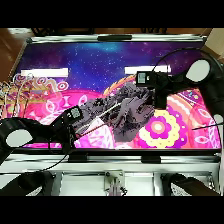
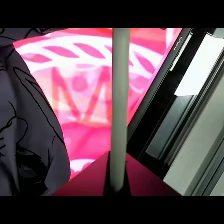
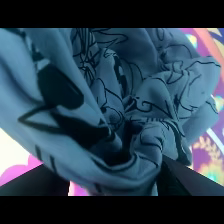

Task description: Fold the shirts.

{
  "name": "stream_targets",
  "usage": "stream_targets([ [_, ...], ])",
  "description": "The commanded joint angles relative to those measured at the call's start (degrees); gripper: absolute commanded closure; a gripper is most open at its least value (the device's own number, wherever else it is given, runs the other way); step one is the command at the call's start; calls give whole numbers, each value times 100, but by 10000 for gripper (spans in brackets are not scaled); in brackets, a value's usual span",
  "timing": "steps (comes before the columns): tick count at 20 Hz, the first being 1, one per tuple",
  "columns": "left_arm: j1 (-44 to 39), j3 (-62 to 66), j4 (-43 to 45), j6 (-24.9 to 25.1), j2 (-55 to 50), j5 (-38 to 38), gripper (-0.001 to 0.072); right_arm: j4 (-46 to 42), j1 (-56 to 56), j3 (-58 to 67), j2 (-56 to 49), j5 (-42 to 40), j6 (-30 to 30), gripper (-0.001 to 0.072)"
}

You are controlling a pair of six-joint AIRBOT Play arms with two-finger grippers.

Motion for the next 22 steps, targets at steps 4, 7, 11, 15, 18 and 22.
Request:
stream_targets([
  [4,-2,0,42,4,11,387,647,223,61,2,-205,387,260,564],
  [7,2,0,337,7,-7,846,640,186,153,2,-177,863,262,621],
  [11,11,2,1370,-2,-81,1010,211,-90,341,2,37,914,245,622],
  [15,363,175,1550,-256,-35,981,149,-289,339,2,317,922,404,623],
  [18,879,498,1550,-428,129,931,151,-374,339,2,529,925,824,624],
  [22,2079,702,1550,-2601,391,813,197,-568,341,2,844,914,1808,624],
])
